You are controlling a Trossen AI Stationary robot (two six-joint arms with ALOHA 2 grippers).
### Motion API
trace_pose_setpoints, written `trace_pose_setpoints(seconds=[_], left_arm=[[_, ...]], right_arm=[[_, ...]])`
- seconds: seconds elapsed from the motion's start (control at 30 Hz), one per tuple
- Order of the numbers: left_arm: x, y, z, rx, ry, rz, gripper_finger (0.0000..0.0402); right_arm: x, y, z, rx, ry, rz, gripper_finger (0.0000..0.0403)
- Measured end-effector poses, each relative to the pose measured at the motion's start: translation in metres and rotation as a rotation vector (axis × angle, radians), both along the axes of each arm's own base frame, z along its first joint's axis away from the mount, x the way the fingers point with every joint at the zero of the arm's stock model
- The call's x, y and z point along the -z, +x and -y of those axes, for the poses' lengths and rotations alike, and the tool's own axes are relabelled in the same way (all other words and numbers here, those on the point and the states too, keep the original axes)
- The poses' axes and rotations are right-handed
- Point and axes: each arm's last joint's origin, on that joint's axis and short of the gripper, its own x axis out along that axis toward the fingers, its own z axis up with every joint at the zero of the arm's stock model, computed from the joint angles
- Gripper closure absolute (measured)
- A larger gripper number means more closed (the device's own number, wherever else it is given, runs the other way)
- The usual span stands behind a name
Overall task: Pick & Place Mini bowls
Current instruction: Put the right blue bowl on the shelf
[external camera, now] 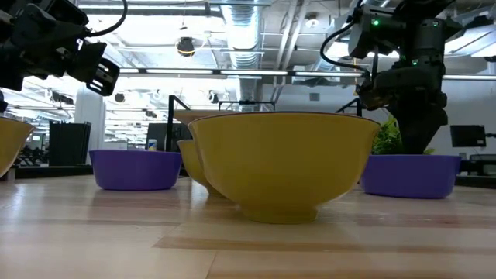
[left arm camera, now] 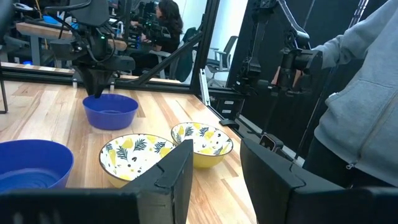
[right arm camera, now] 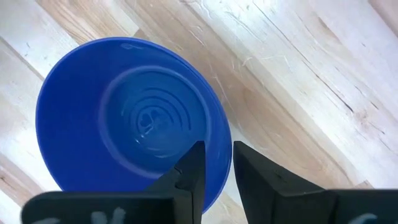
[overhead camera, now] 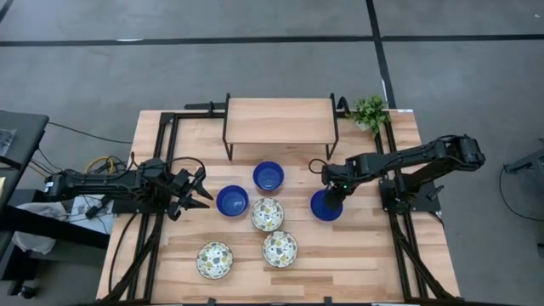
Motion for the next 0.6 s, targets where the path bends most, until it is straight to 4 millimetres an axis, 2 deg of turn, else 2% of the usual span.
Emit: trace_pose_setpoints(seconds=[0.4, 0.6], left_arm=[[0.0000, 0.0000, 0.0000, 0.000, 0.000, 0.000, 0.0270], [0.0000, 0.0000, 0.0000, 0.000, 0.000, 0.000, 0.0270]], right_arm=[[0.0000, 0.0000, 0.0006, 0.001, -0.022, 0.000, 0.0330], [0.0001, 0.0000, 0.0007, 0.003, -0.026, 0.000, 0.0293]])
